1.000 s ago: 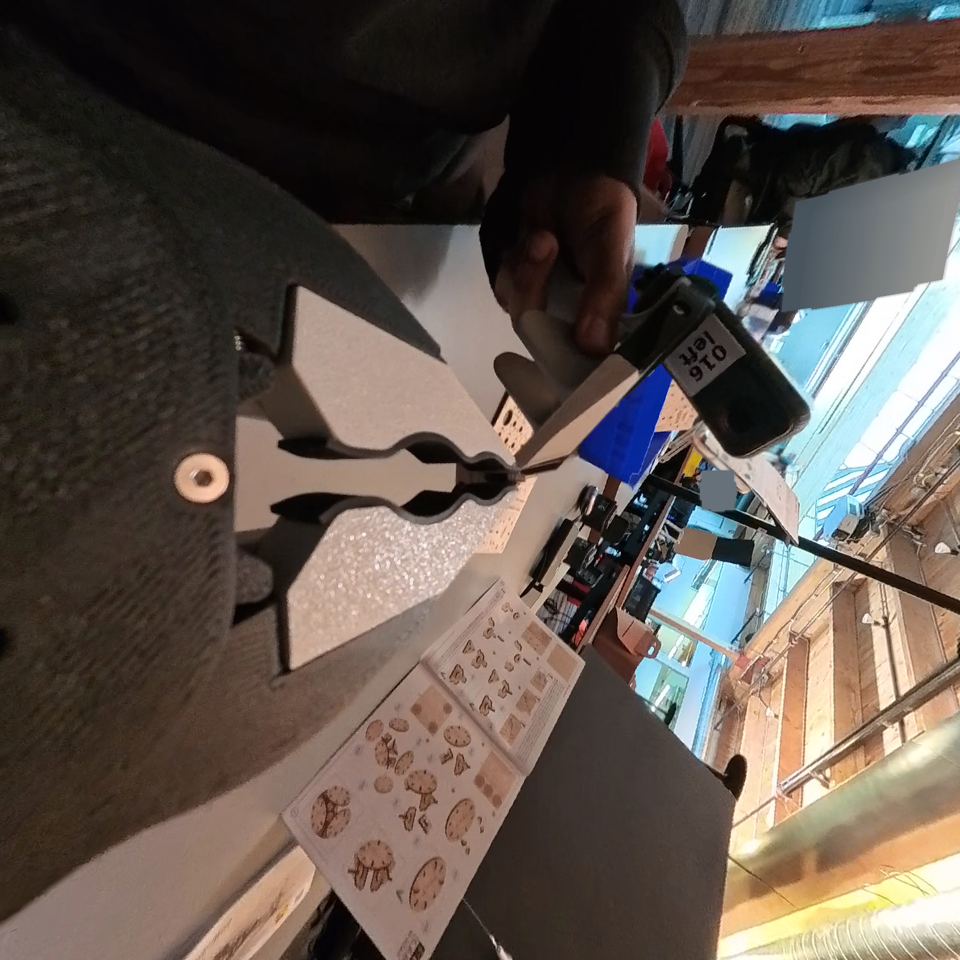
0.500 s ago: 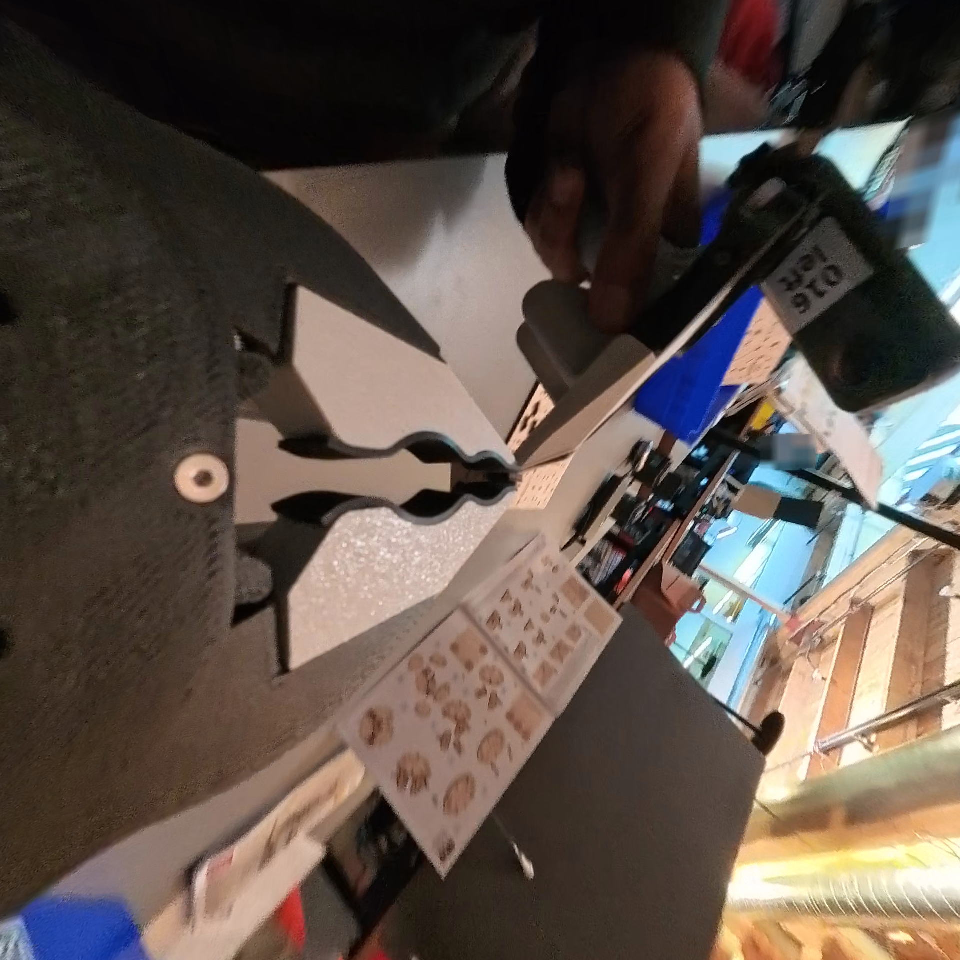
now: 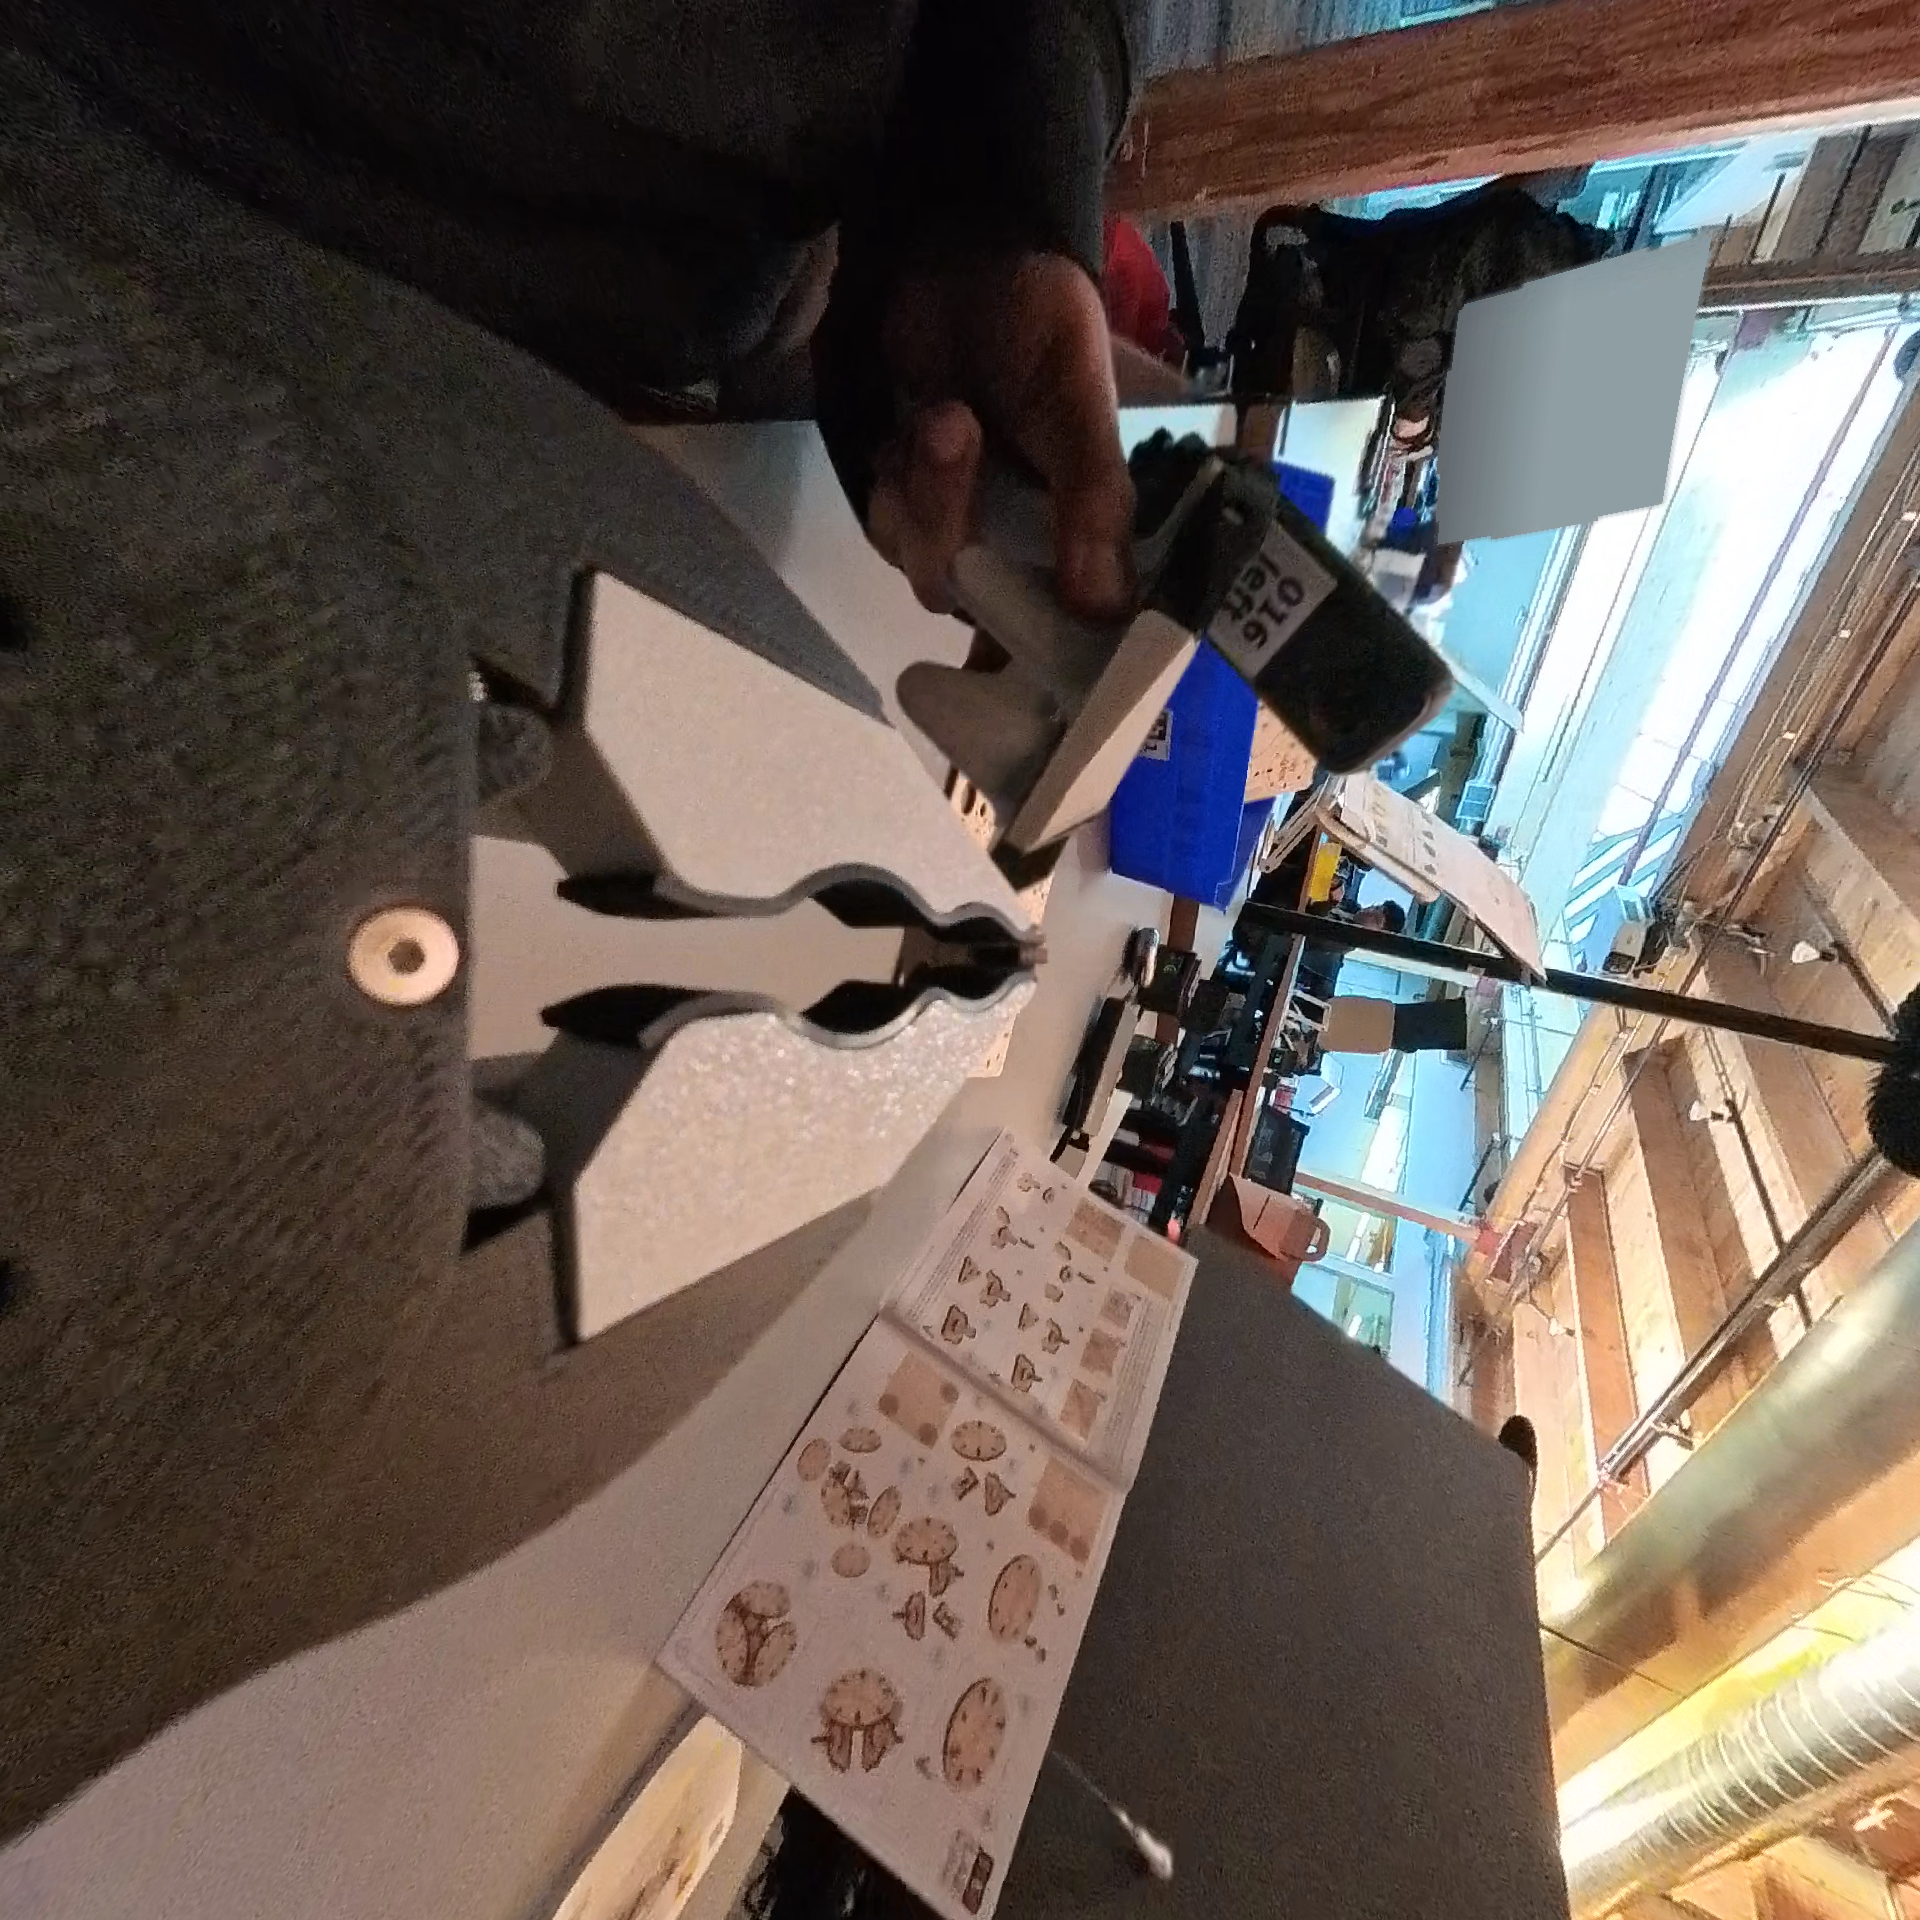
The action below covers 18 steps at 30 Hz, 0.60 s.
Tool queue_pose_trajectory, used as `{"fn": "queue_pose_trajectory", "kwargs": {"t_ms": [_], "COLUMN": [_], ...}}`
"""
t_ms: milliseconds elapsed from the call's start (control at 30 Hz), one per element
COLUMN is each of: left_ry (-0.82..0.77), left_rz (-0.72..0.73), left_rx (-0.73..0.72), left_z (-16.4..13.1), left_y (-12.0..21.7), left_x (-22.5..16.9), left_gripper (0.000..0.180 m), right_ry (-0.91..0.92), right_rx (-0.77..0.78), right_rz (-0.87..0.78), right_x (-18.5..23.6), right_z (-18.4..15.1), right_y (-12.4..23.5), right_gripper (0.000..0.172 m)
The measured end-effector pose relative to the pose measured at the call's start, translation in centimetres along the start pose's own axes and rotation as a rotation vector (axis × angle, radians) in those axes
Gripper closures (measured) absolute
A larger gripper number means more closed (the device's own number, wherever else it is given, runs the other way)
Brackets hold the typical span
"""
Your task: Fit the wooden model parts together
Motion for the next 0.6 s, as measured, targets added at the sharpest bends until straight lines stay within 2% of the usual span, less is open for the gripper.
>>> {"fn": "queue_pose_trajectory", "kwargs": {"t_ms": [100, 233, 333, 467, 600], "left_ry": [-0.039, -0.089, -0.135, -0.273, -0.436], "left_rz": [0.030, 0.039, 0.062, 0.150, 0.231], "left_rx": [0.039, 0.057, 0.065, 0.076, 0.125], "left_z": [-0.2, -0.1, -0.2, 0.0, -0.1], "left_y": [-0.7, -0.7, -0.4, 0.1, 0.0], "left_x": [-0.1, -0.6, -0.7, -1.0, -1.6], "left_gripper": [0.160, 0.177, 0.178, 0.180, 0.180], "right_ry": [-0.012, -0.043, -0.087, -0.075, 0.018], "right_rx": [-0.012, -0.010, -0.015, 0.003, -0.002], "right_rz": [0.022, 0.024, 0.063, 0.064, 0.029], "right_x": [0.9, 1.3, 1.6, 2.1, 2.3], "right_z": [0.0, -0.1, -0.2, -0.2, 0.1], "right_y": [-0.2, -0.4, -0.5, -0.7, -0.7], "right_gripper": [0.172, 0.172, 0.169, 0.168, 0.169]}}
Point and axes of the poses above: each gripper's, where its closed fingertips meet, y back along the fingers, z out of its top, x = y × z across the jaws, the point moved 6 cm from there along y, back along the fingers, and after that the axes turned 13 degrees about -z, right-handed, at the moved point
